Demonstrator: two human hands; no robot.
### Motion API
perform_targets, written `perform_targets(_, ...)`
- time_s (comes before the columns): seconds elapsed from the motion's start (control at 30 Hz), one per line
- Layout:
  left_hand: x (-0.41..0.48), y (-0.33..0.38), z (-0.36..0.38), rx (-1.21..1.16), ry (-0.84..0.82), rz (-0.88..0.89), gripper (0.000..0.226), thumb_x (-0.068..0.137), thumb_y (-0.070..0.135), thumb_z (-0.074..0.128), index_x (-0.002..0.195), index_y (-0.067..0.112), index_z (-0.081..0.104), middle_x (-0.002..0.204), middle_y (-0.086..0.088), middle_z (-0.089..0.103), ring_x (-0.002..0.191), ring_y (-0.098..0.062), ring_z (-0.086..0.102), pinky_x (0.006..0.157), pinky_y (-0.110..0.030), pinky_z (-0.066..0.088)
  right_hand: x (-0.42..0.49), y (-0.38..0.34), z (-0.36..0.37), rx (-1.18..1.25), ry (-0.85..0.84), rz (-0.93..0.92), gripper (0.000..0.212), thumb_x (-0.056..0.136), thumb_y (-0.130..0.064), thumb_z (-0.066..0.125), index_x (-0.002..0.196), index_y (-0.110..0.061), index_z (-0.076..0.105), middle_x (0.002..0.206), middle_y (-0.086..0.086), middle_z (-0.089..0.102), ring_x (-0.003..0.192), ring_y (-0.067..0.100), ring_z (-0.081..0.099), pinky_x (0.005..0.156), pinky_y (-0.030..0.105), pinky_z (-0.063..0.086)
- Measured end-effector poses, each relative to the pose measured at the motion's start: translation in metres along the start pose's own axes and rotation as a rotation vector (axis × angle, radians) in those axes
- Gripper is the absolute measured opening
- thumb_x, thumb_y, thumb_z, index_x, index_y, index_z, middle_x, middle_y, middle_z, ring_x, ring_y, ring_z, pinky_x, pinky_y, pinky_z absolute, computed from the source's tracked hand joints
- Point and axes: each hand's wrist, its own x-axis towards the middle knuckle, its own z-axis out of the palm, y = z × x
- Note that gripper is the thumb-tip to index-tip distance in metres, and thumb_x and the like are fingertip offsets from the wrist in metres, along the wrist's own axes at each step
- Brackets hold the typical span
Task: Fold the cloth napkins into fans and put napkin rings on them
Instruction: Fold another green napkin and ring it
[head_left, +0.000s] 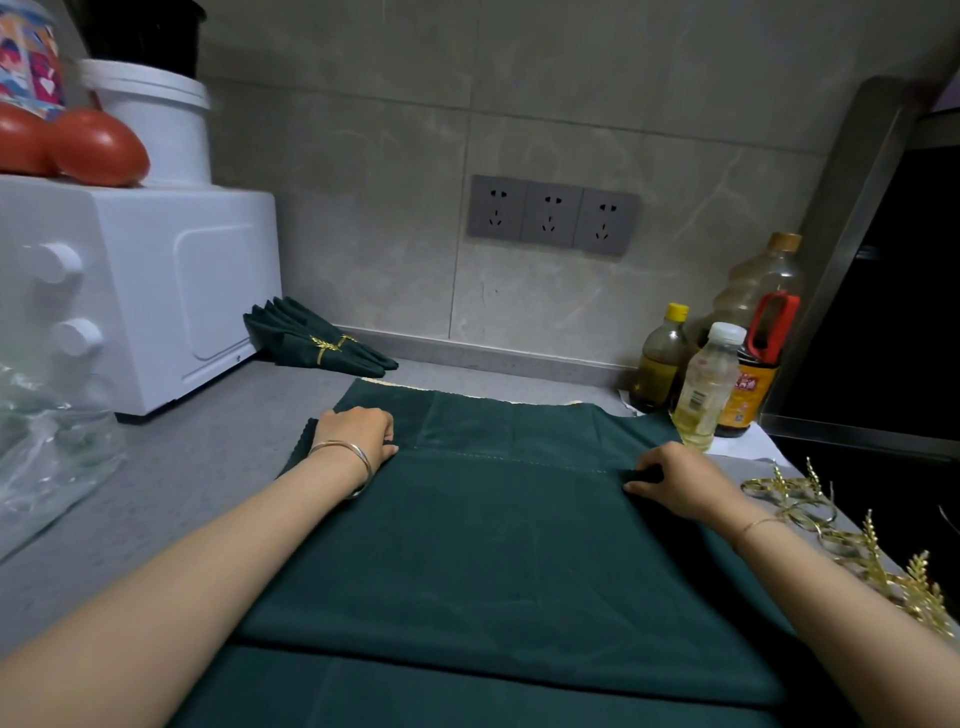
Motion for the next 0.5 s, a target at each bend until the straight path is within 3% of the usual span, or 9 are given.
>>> perform_targets(0.17, -0.002, 0.001, 0.01, 0.031, 0.022, -0.034, 0.024, 0.097, 0.037, 0.049, 0.115, 0.02, 0.053, 0.118, 0.002, 0.061, 0.112, -0.019, 0.053, 0.089, -0.028, 0.034, -0.002, -0.002, 0.003, -0.039, 0.017, 0.025, 0.026, 0.082, -0.038, 0.07, 0.095, -0.016, 0.067, 0.099, 0.003, 0.067, 0.088, 0.02, 0.059, 0.068, 0.029, 0.045)
perform_targets(0.27, -0.013, 0.005, 0.009, 0.081, 0.101, -0.033, 0.044, 0.094, 0.042, 0.05, 0.128, 0.015, 0.039, 0.128, -0.002, 0.052, 0.12, -0.021, 0.045, 0.096, -0.03, 0.034, -0.016, -0.008, 0.007, -0.091, 0.187, -0.011, 0.04, 0.08, -0.037, 0.071, 0.108, -0.014, 0.055, 0.111, 0.005, 0.056, 0.094, 0.025, 0.057, 0.07, 0.034, 0.047)
perform_targets(0.33, -0.028, 0.012, 0.002, 0.043, 0.13, 0.031, 0.052, 0.095, 0.046, 0.046, 0.136, 0.016, 0.035, 0.135, -0.002, 0.046, 0.127, -0.021, 0.04, 0.103, -0.032, 0.03, -0.029, -0.015, 0.005, -0.044, 0.325, -0.033, 0.05, 0.081, -0.034, 0.071, 0.12, -0.01, 0.052, 0.119, 0.008, 0.051, 0.101, 0.029, 0.056, 0.077, 0.037, 0.049)
perform_targets(0.4, -0.054, 0.025, -0.007, -0.089, 0.093, 0.15, 0.051, 0.097, 0.044, 0.042, 0.141, 0.02, 0.034, 0.142, 0.0, 0.041, 0.132, -0.02, 0.035, 0.107, -0.032, 0.027, -0.048, -0.032, 0.0, 0.076, 0.389, -0.026, 0.047, 0.086, -0.03, 0.065, 0.125, -0.009, 0.052, 0.126, 0.008, 0.052, 0.108, 0.029, 0.056, 0.086, 0.038, 0.047)
perform_targets(0.5, -0.102, 0.051, -0.018, -0.267, -0.078, 0.335, 0.051, 0.1, 0.04, 0.035, 0.148, 0.022, 0.028, 0.153, 0.004, 0.029, 0.141, -0.016, 0.024, 0.114, -0.031, 0.022, -0.082, -0.072, 0.002, 0.28, 0.294, -0.044, 0.039, 0.092, -0.027, 0.057, 0.128, -0.014, 0.053, 0.134, 0.001, 0.051, 0.122, 0.02, 0.05, 0.102, 0.031, 0.037)
